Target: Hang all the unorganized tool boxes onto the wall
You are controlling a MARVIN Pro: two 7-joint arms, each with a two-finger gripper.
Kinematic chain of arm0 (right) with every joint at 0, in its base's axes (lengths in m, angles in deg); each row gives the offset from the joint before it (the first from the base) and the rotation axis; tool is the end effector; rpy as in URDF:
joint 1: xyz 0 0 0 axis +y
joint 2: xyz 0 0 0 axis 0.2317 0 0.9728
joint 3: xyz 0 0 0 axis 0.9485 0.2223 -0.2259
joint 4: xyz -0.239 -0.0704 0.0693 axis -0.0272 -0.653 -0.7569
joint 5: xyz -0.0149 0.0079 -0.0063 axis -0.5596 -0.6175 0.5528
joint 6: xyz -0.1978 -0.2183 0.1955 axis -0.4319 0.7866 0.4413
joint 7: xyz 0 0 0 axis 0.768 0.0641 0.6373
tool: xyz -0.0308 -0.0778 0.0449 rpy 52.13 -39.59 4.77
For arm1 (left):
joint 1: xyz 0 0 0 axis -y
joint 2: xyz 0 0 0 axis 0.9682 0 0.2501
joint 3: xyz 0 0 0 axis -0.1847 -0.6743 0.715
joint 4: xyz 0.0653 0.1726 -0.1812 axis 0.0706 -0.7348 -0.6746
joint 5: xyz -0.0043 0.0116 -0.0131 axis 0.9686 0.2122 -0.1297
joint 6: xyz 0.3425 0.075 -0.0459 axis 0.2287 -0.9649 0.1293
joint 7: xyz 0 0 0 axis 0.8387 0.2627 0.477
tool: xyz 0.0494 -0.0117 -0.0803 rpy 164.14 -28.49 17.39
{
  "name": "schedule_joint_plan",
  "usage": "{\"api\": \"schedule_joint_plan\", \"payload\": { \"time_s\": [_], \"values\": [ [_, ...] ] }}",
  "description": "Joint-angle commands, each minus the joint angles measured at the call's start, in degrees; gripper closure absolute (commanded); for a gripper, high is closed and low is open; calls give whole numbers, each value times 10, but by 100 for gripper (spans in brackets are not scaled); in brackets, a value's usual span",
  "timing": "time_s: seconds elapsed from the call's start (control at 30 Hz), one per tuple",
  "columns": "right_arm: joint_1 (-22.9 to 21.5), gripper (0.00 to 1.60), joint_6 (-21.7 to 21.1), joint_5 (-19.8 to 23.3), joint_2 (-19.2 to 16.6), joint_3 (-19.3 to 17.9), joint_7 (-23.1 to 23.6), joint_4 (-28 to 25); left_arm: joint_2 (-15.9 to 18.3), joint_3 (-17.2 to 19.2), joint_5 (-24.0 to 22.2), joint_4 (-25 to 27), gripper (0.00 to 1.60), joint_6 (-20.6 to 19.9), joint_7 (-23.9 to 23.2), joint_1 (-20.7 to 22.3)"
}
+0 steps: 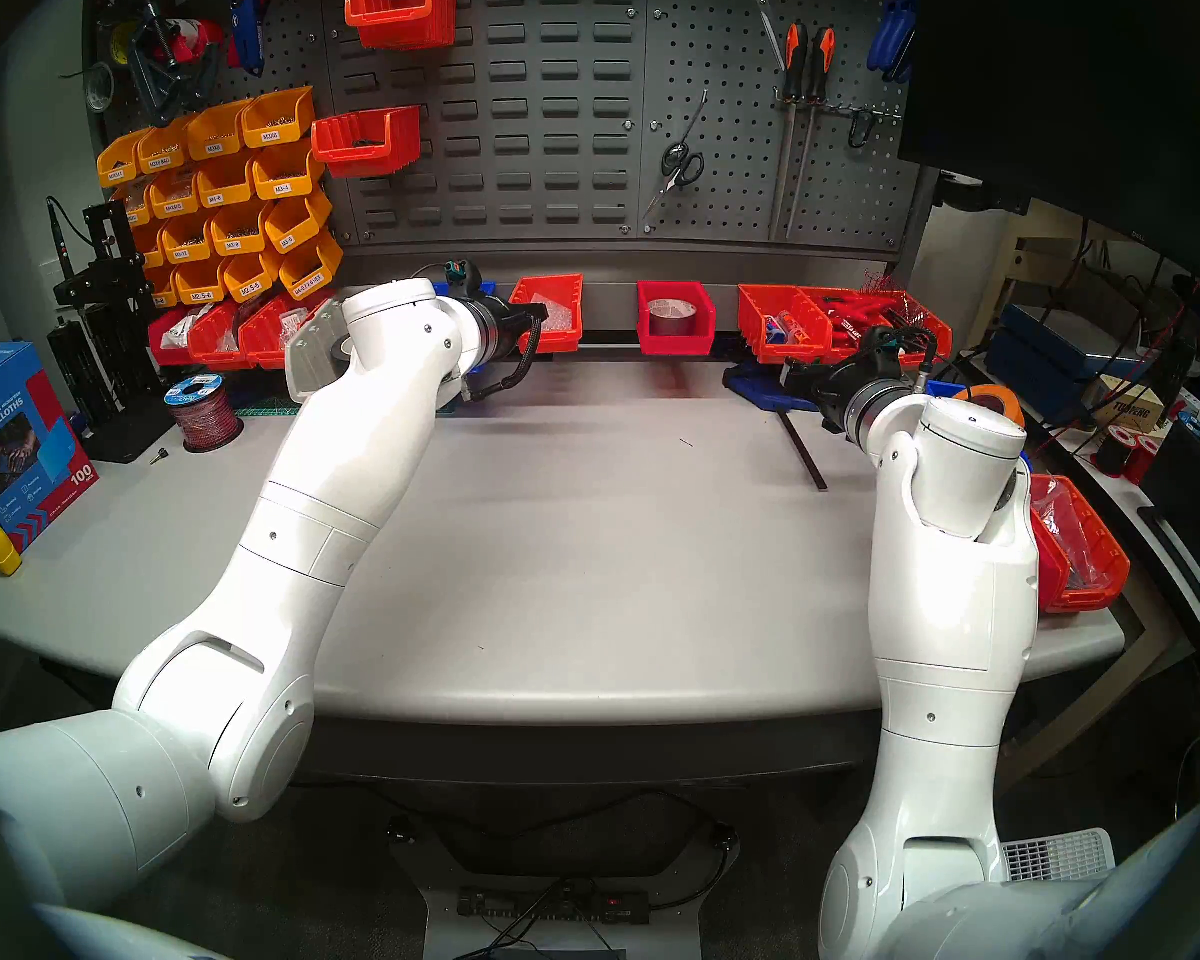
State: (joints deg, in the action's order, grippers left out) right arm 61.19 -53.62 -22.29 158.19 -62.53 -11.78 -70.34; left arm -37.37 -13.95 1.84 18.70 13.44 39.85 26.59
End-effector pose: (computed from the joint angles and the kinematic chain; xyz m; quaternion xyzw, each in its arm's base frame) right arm 0.4687 -0.1214 -0.0709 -0.7705 0.0635 -0.6341 0.0110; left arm 0.5616 -0.1122 -0.0430 0.8036 0.0598 0.5737 0.1467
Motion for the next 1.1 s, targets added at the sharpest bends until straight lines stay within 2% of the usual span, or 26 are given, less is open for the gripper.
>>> {"api": "schedule_joint_plan", "payload": {
  "time_s": [0.0, 1.07],
  "values": [
    [-9, 0, 0, 1, 1, 1, -1, -8, 10, 0, 3, 17, 160, -5, -3, 2],
    [-9, 0, 0, -3, 3, 0, 2, -8, 6, -2, 6, 25, 160, -15, -14, 14]
  ]
}}
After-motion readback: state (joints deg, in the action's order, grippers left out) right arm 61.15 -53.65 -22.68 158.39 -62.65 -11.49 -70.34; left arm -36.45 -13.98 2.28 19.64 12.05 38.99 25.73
